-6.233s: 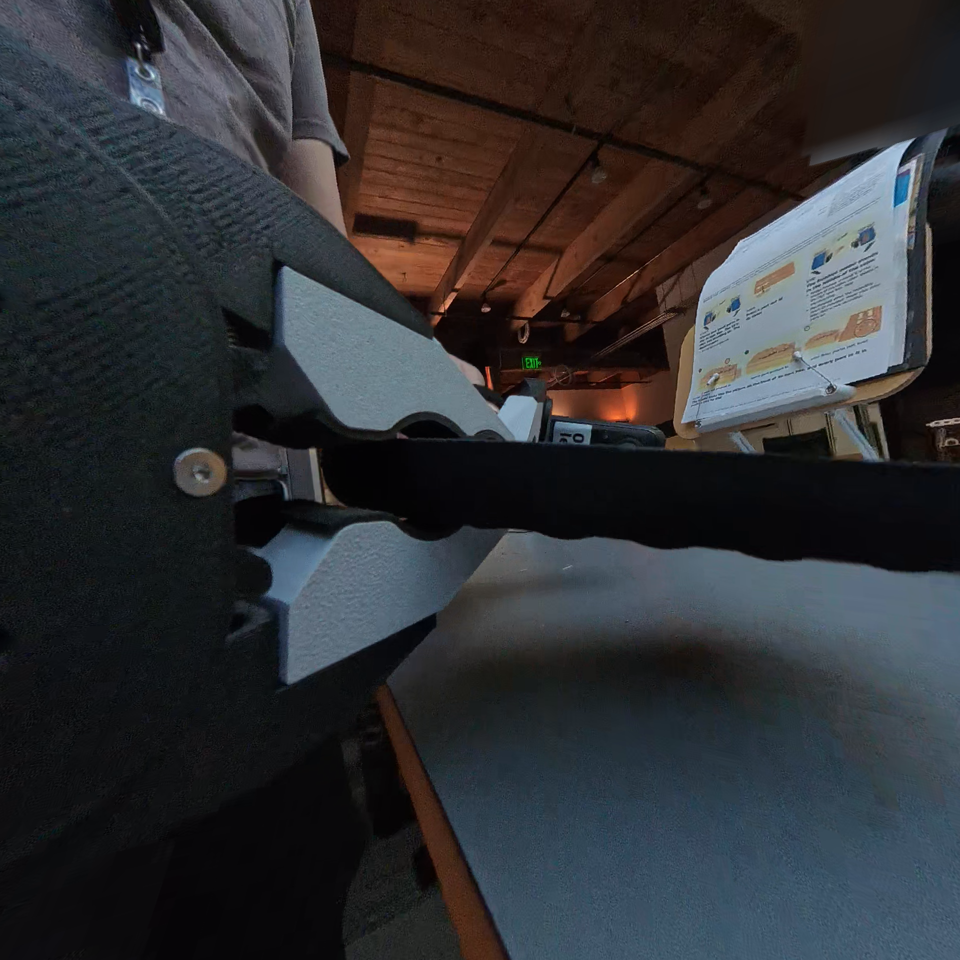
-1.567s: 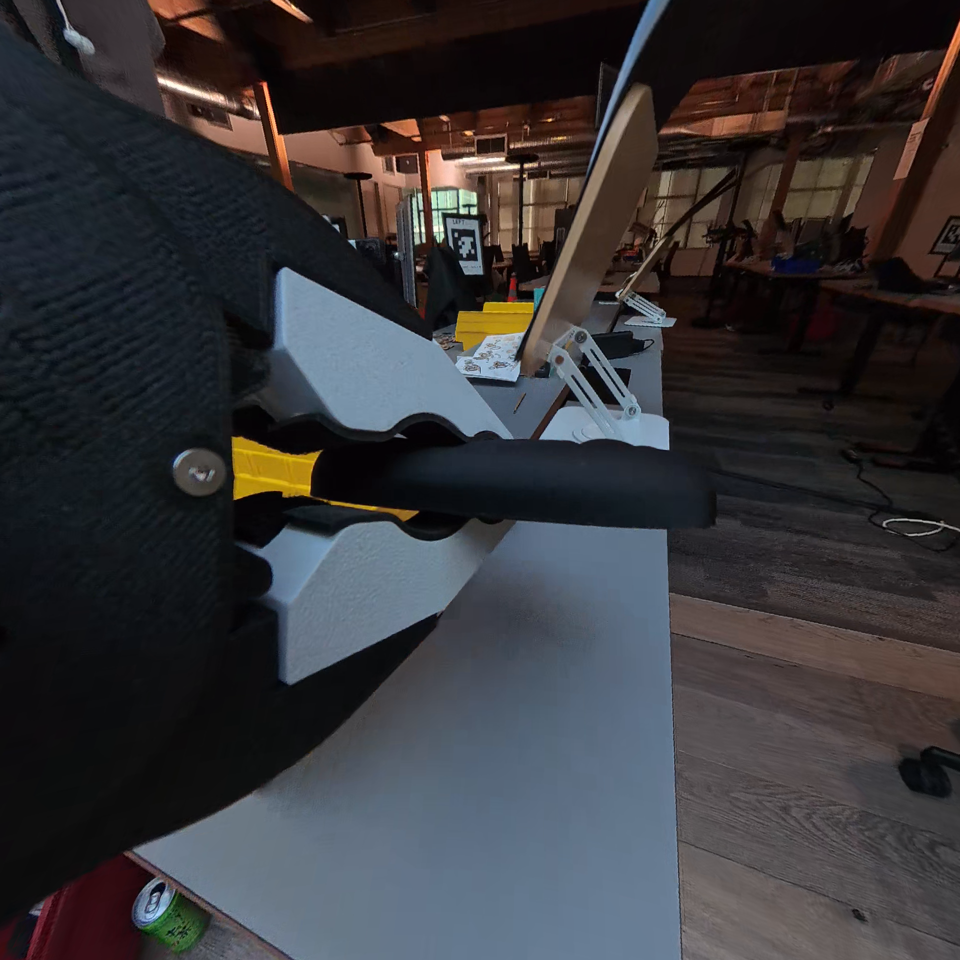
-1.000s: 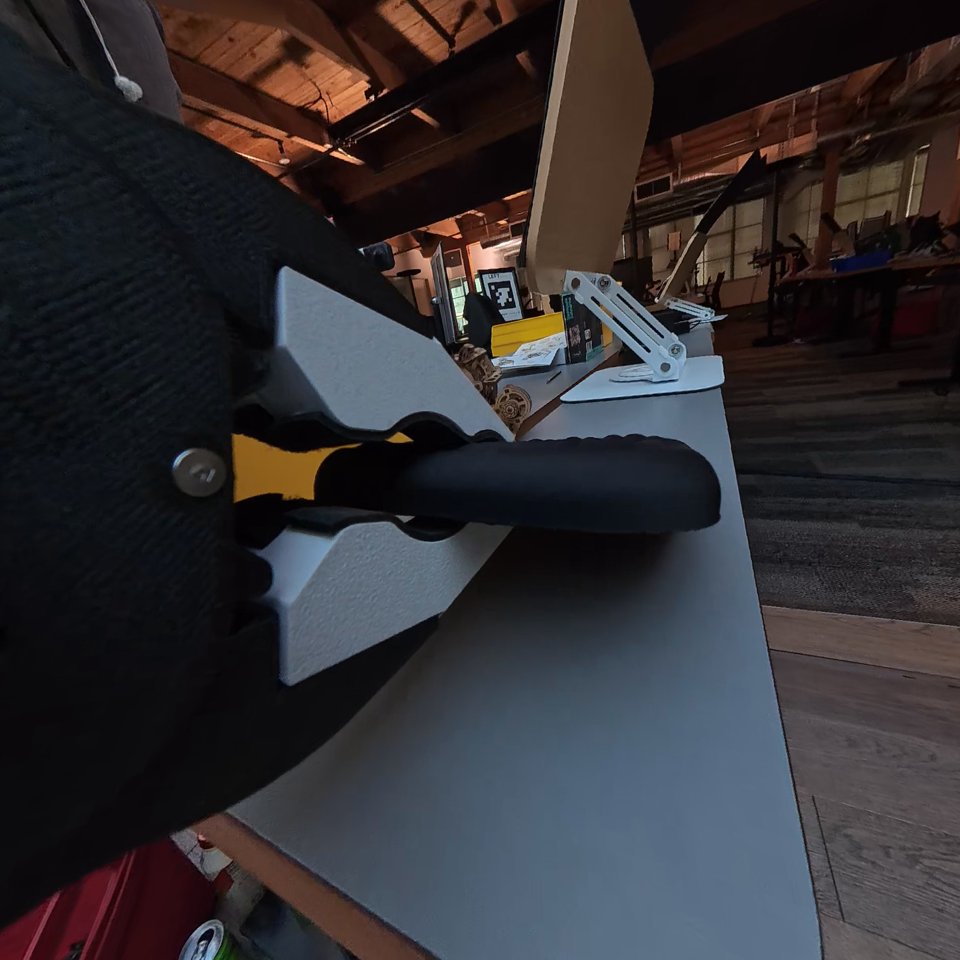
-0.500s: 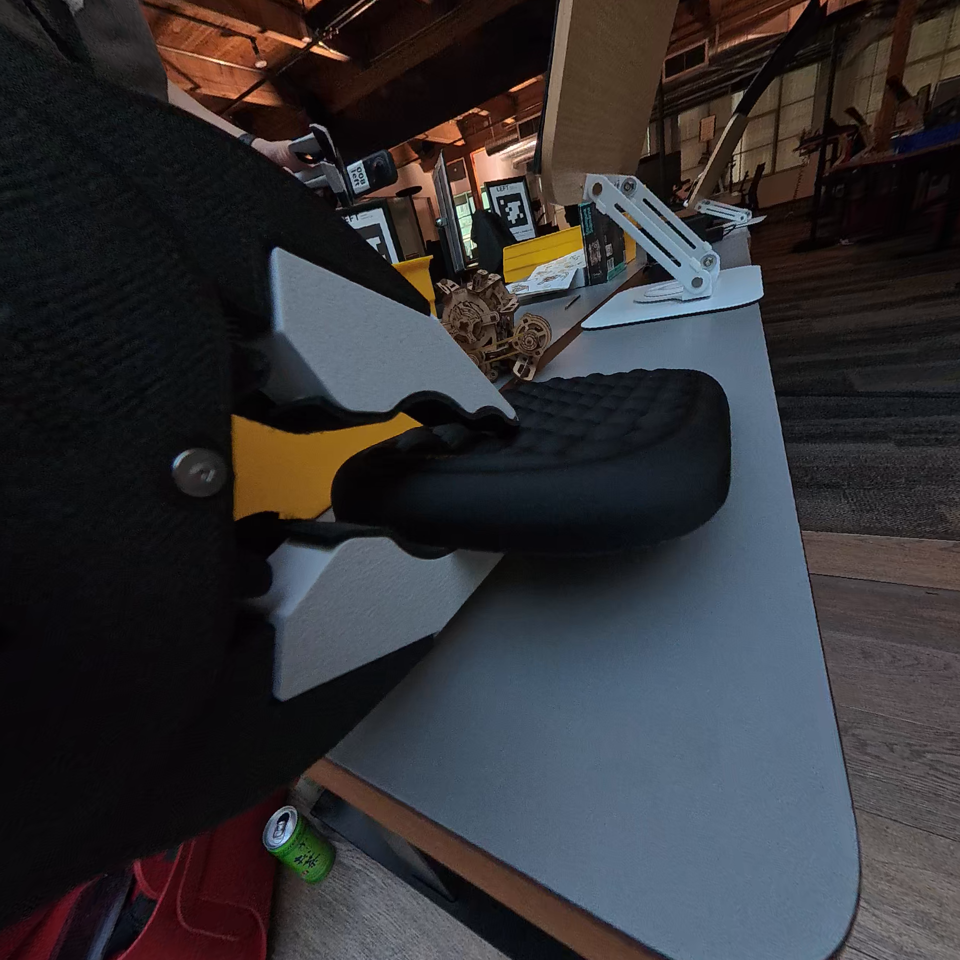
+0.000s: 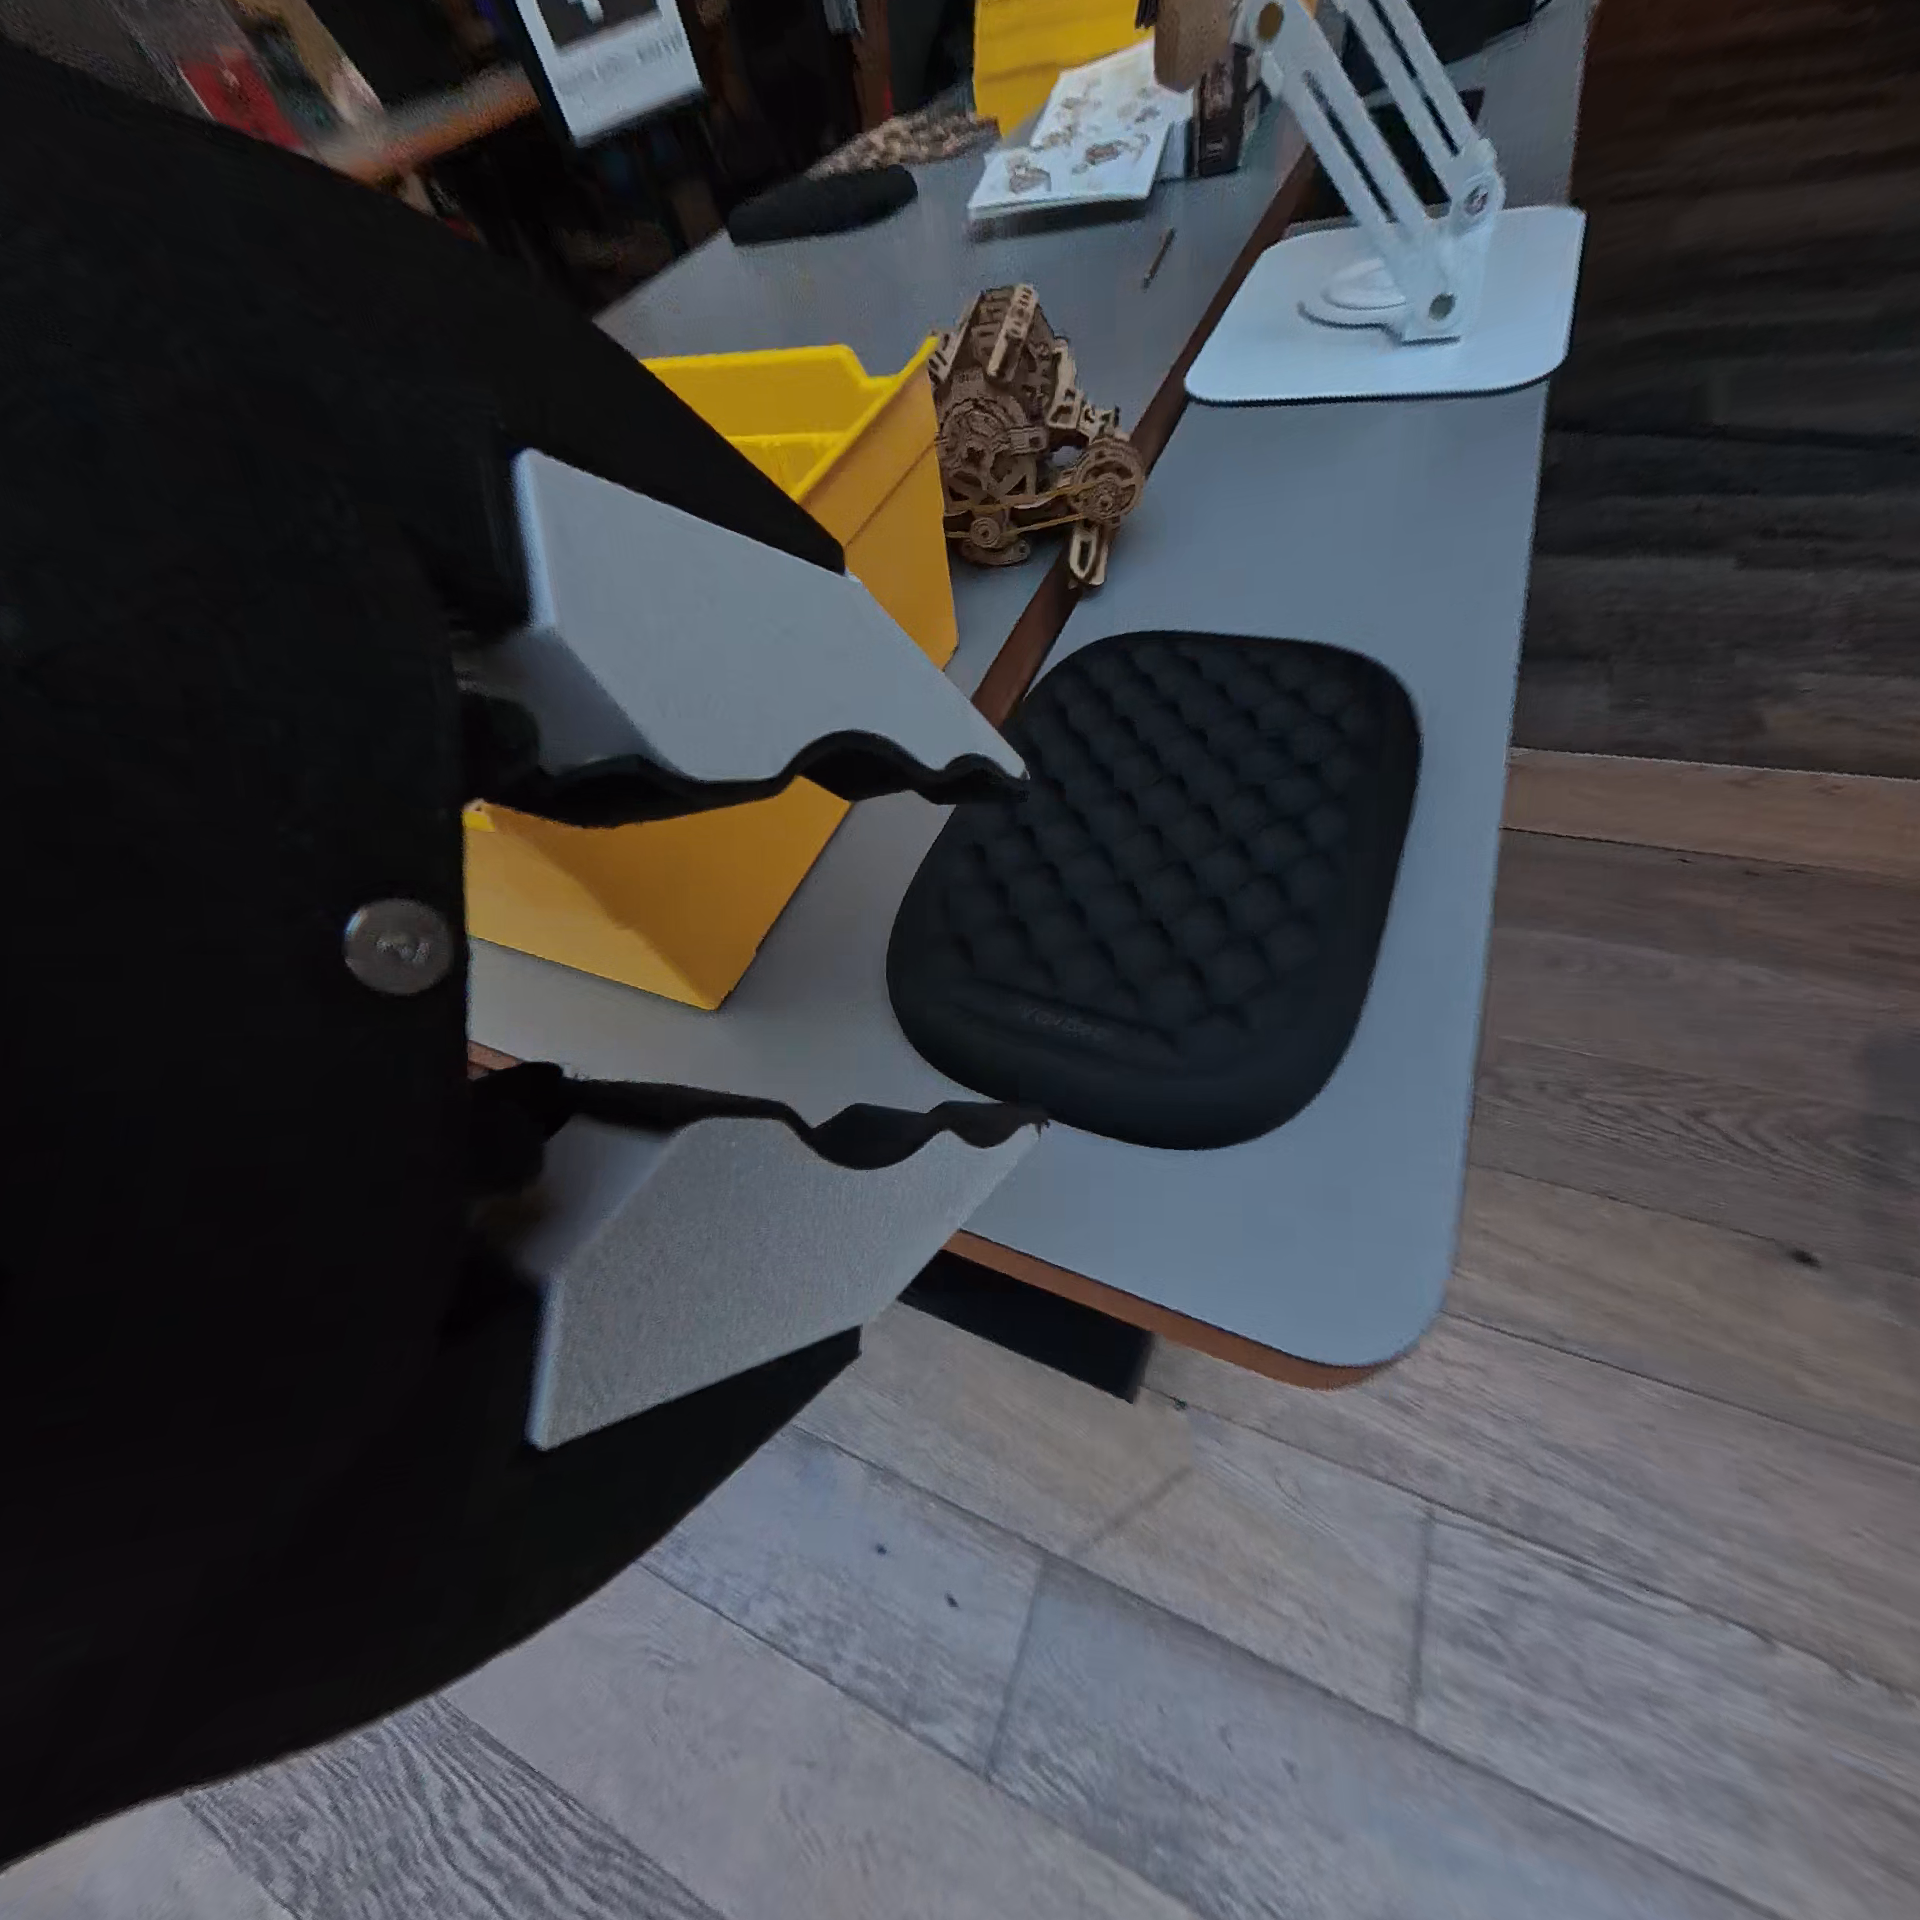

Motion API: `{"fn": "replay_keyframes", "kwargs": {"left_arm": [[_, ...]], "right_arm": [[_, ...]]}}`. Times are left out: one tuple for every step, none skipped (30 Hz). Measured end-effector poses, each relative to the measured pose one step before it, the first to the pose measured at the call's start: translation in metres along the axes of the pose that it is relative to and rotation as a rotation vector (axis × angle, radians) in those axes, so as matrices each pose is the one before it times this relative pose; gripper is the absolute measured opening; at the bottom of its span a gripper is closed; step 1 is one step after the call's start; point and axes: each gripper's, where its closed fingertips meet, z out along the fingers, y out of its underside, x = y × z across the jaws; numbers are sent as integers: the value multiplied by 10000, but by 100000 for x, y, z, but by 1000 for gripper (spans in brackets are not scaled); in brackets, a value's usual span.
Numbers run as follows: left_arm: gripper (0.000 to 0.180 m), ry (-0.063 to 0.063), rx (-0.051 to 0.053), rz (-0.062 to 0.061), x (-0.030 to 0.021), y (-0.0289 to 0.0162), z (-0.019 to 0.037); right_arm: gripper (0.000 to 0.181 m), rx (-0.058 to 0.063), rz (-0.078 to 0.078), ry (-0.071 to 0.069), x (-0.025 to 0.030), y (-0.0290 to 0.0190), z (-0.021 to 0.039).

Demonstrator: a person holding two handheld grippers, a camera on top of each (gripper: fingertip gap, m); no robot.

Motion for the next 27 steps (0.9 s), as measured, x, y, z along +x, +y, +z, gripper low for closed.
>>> {"fn": "replay_keyframes", "kwargs": {"left_arm": [[32, -1036, -49, 917, -1015, -415, -978], [33, -1200, -40, 1027, -1311, -514, -1110], [33, -1249, -52, 967, -1545, -591, -1185], [34, -1284, -113, 827, -1818, -587, -1132], [37, -1089, -101, 695, -1723, -677, -1012], [37, -942, -67, 594, -1685, -725, -862], [39, -1043, -76, 557, -1941, -705, -784], [41, -1021, -8, 578, -2003, -717, -683], [42, -1003, 44, 572, -2050, -645, -576], [43, -1010, 6, 568, -2135, -422, -424], [44, -931, -49, 592, -2060, -146, -210], [45, -870, -121, 628, -1980, 101, 38], [44, -712, -198, 768, -1730, 279, 246], [38, -532, -267, 998, -1441, 408, 386], [38, -558, -330, 1186, -1441, 506, 511], [37, -588, -287, 1318, -1394, 506, 555], [37, -578, -199, 1390, -1309, 526, 593], [36, -565, -175, 1328, -1248, 658, 629], [36, -513, -112, 1112, -1163, 761, 654], [37, -298, 13, 767, -856, 794, 708], [39, -9, 84, 438, -429, 881, 644], [40, 63, 114, 288, -292, 916, 555], [41, -36, 154, 273, -354, 882, 402], [40, -74, 188, 248, -304, 809, 251], [40, 2, 161, 102, -133, 811, 182], [40, 270, 132, -126, 300, 845, 172], [40, 683, 89, -473, 904, 1157, 131]], "right_arm": [[57, 806, -493, 297, -861, -1039, -1617], [55, 1005, -699, 387, -1170, -1419, -1852], [54, 1069, -874, 456, -1422, -1677, -2009], [54, 1084, -938, 460, -1718, -1873, -2070], [54, 1074, -1012, 459, -1852, -2132, -2127], [56, 1012, -1017, 355, -2158, -2255, -2036], [57, 900, -910, 402, -2041, -2380, -1895], [59, 738, -854, 357, -1991, -2342, -1733], [64, 673, -769, 386, -1920, -2290, -1500], [68, 577, -657, 348, -1821, -2181, -1306], [70, 514, -614, 103, -2114, -2094, -1075], [73, 321, -511, -102, -2403, -1876, -718], [75, -5, -253, -196, -2422, -1403, -505], [78, -221, -49, -233, -2489, -1020, -302], [81, -176, 92, -263, -2592, -897, -157], [82, -98, 121, -393, -2924, -832, -93], [84, -111, 100, -355, -3060, -705, 151], [85, -141, 18, -242, -2908, -565, 137], [86, -131, -104, -234, -2968, -519, 217], [86, -138, -136, -137, -2840, -457, 364], [86, -191, -3, -160, -2909, -367, 478], [87, -186, 180, -266, -2997, -308, 585], [87, -106, 239, -289, -3219, -292, 934], [87, -29, 209, -311, -3016, -171, 918], [87, -78, 203, -420, -3136, 41, 1144], [87, -217, 245, -536, -3287, 371, 1372], [88, -276, 245, -757, -3466, 544, 1759]]}}
